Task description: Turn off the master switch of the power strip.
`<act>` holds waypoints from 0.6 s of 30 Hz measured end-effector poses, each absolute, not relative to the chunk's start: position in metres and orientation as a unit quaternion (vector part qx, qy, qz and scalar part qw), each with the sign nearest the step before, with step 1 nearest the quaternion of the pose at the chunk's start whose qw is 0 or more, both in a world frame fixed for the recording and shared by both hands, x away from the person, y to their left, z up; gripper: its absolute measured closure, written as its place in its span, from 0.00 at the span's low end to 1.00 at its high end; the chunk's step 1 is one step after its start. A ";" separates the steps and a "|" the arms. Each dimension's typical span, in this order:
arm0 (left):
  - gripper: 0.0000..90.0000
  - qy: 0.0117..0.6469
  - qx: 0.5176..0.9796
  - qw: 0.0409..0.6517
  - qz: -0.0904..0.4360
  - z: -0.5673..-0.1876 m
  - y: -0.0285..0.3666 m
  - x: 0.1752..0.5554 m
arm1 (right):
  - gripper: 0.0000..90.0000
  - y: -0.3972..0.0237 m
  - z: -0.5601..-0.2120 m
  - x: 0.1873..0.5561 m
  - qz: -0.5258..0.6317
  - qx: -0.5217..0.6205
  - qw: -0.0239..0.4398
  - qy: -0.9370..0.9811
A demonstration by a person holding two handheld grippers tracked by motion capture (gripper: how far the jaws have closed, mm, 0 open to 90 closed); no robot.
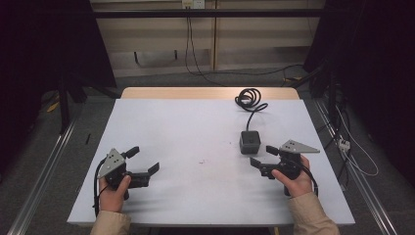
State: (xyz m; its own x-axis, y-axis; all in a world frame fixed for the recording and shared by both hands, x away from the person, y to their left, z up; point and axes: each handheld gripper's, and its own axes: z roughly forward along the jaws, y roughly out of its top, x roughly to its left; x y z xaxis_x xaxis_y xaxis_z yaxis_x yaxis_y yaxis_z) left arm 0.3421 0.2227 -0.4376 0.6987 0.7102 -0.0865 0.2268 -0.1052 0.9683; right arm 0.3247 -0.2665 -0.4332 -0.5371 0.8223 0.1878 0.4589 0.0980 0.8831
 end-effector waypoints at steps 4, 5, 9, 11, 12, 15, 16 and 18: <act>0.03 0.329 0.713 0.583 0.208 -0.438 0.223 0.342 | 0.17 -0.267 -0.437 0.320 0.497 0.445 0.179 0.723; 0.03 0.328 0.714 0.582 0.208 -0.438 0.223 0.342 | 0.17 -0.267 -0.438 0.319 0.496 0.443 0.180 0.725; 0.03 0.328 0.714 0.582 0.210 -0.437 0.223 0.342 | 0.16 -0.270 -0.439 0.313 0.496 0.440 0.183 0.726; 0.03 0.328 0.714 0.582 0.210 -0.437 0.223 0.342 | 0.16 -0.271 -0.440 0.311 0.494 0.438 0.183 0.728; 0.03 0.328 0.714 0.582 0.210 -0.437 0.223 0.342 | 0.16 -0.271 -0.440 0.310 0.493 0.437 0.183 0.730; 0.03 0.328 0.714 0.582 0.210 -0.437 0.223 0.342 | 0.16 -0.271 -0.442 0.307 0.489 0.433 0.185 0.734; 0.03 0.327 0.715 0.581 0.210 -0.437 0.223 0.342 | 0.16 -0.271 -0.443 0.306 0.489 0.432 0.186 0.735; 0.03 0.327 0.716 0.580 0.210 -0.438 0.223 0.342 | 0.16 -0.272 -0.443 0.304 0.489 0.431 0.186 0.735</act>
State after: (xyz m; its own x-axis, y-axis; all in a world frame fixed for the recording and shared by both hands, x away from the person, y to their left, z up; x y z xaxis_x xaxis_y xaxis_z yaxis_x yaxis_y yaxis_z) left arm 0.3418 0.2230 -0.4375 0.6980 0.7118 -0.0787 0.2254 -0.1141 0.9676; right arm 0.3041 -0.2719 -0.4428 -0.5584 0.8162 0.1480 0.4526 0.1502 0.8790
